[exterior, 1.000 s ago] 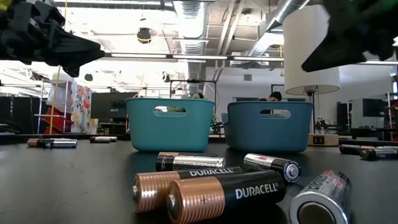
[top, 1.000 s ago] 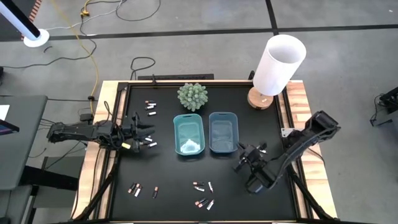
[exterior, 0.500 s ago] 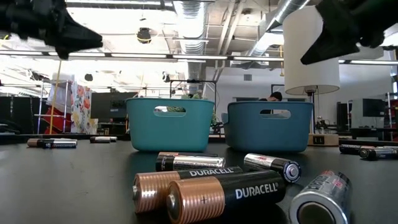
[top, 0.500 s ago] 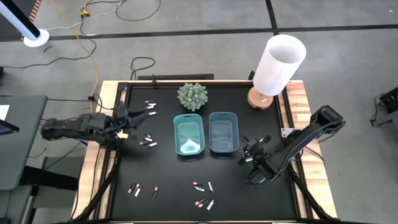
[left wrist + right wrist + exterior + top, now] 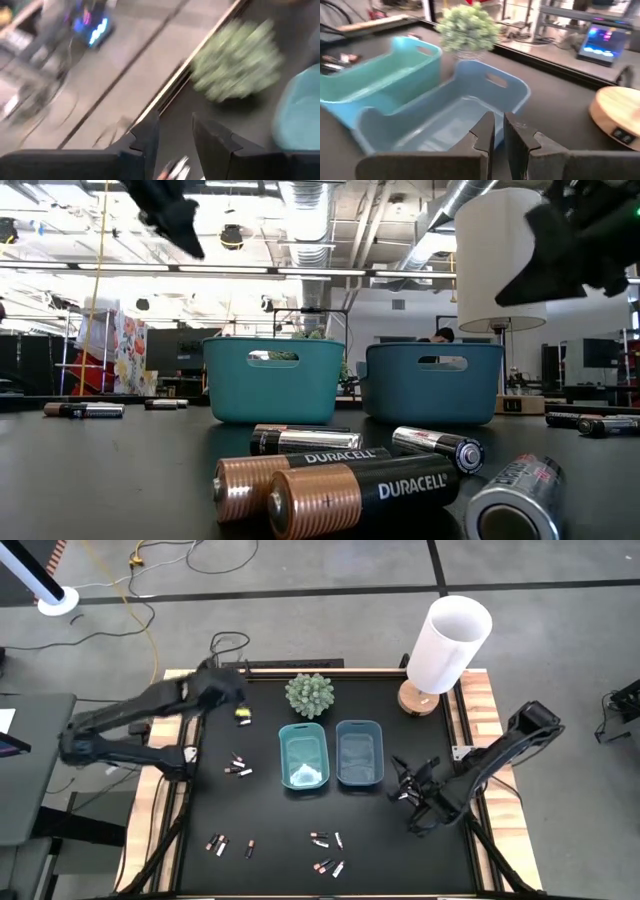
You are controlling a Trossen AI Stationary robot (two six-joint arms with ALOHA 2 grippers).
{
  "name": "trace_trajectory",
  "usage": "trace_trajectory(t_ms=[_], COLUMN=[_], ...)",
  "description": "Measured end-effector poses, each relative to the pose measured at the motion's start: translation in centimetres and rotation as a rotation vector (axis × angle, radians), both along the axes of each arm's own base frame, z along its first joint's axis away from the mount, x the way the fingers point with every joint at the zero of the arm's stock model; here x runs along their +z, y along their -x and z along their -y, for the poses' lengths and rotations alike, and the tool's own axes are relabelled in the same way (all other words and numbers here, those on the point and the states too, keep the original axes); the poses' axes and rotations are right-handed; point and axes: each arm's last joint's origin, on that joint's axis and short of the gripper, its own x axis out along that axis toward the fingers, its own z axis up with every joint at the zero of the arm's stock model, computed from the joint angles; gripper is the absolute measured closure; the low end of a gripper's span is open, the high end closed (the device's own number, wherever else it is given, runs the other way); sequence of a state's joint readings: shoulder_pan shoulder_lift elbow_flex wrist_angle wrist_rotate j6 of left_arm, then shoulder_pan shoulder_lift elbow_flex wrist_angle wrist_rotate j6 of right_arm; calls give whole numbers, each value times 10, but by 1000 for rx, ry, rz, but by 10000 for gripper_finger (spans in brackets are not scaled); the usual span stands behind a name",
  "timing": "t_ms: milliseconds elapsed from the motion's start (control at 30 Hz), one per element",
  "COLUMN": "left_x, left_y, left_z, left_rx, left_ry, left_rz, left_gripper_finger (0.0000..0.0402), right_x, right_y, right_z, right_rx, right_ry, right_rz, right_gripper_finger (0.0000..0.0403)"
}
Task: Sort batteries
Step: Put the black battery into the green bin
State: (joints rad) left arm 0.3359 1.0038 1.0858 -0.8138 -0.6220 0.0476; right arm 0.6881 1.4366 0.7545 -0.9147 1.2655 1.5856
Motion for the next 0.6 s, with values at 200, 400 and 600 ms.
trace_trajectory(t_ms=[200, 400, 600], left_x=[-25, -73, -116], left_y=[-14, 1, -2], left_z=[-67, -125, -158], left_rx=[-25, 84, 63], left_ry=[272, 440, 554], left_rz=[-113, -244, -326], left_gripper_finger=[309, 319, 320], right_x=[5, 5, 5], right_y=[0, 2, 5], right_z=[-14, -27, -35], right_rx=[96, 149, 182], right_ry=[11, -17, -44], right_rz=[10, 44, 73], right_gripper_finger=[344, 344, 344])
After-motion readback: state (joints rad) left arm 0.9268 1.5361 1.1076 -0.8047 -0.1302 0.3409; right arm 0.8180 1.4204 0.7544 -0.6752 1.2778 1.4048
